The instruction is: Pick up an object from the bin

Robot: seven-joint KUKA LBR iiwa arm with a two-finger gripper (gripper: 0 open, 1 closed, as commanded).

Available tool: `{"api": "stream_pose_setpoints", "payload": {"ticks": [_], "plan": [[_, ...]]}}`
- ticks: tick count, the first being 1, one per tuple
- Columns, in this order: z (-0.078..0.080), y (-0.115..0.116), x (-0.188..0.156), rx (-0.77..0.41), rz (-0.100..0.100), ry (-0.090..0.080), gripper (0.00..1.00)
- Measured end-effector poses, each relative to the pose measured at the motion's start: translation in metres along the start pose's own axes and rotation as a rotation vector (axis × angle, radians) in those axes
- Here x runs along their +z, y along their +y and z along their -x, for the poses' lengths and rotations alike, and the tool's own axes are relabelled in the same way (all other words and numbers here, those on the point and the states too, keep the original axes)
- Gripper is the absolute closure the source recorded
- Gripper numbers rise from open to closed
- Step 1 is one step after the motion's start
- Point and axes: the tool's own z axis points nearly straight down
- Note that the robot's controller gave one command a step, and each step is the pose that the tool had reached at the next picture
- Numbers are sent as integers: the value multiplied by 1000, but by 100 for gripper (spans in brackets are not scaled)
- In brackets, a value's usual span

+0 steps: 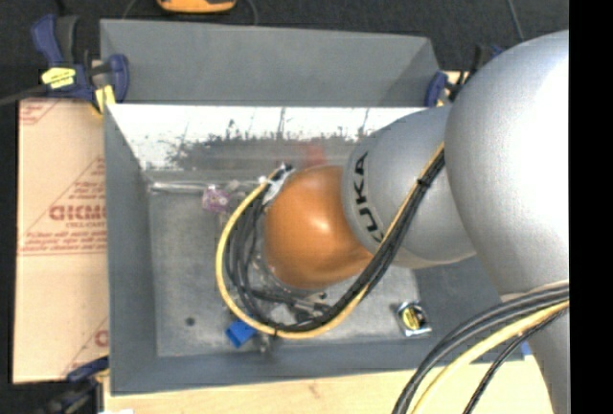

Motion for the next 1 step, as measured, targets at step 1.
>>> {"api": "stream_pose_setpoints", "payload": {"ticks": [1], "plan": [[5, -18, -138, 16, -3, -1, 100]]}}
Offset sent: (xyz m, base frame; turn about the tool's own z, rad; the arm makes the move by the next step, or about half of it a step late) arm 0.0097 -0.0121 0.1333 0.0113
